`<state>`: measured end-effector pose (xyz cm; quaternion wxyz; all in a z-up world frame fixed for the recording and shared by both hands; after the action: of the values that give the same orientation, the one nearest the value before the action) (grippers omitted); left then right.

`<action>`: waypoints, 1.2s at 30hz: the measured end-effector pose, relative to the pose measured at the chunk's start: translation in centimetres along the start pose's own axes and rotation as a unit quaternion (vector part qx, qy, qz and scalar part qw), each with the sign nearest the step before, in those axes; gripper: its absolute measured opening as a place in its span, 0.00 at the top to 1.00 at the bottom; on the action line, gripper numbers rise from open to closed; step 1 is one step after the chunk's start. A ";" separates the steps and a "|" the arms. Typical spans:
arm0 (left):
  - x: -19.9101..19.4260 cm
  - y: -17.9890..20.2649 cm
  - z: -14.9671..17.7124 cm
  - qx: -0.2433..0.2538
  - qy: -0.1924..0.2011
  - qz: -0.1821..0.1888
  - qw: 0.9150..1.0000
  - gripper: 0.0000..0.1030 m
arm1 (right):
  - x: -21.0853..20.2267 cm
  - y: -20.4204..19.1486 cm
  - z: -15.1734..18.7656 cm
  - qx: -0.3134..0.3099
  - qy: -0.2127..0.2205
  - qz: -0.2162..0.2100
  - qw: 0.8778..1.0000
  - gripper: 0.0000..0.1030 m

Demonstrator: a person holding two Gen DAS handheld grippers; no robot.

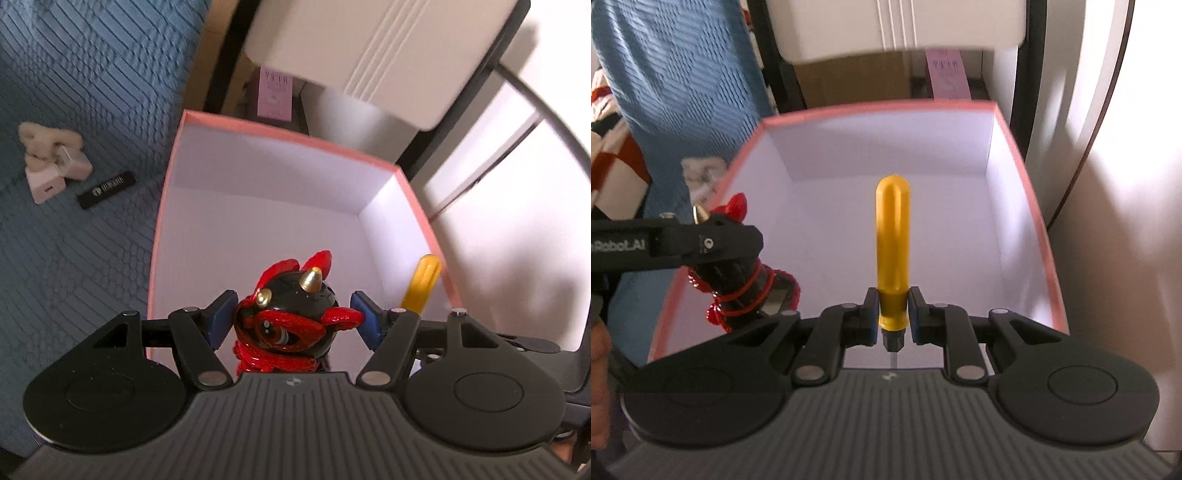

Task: Organize rigid objects
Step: 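Open the right tool to drop the screwdriver while the left tool lowers the figurine into the box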

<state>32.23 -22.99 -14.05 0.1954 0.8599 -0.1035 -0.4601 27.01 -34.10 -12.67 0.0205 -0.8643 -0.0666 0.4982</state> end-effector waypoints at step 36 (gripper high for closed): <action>-9.9 -1.1 -0.1 0.038 0.072 -0.028 0.996 0.21 | -5.4 -3.0 -0.1 0.029 0.061 -0.039 0.997 0.21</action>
<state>26.80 -18.44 -7.05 0.1564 0.9003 -0.0821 -0.3978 24.15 -31.84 -7.63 0.0689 -0.8889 -0.0843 0.4450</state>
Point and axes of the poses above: each gripper's, at about its wrist camera, not at the fingertips, and x roughly the way its jaws point, y to its right, z to its underside, the point moved 5 cm from there along x, roughly the way its jaws point, and after that the axes turned 3 degrees about z, right-handed, at the moved point
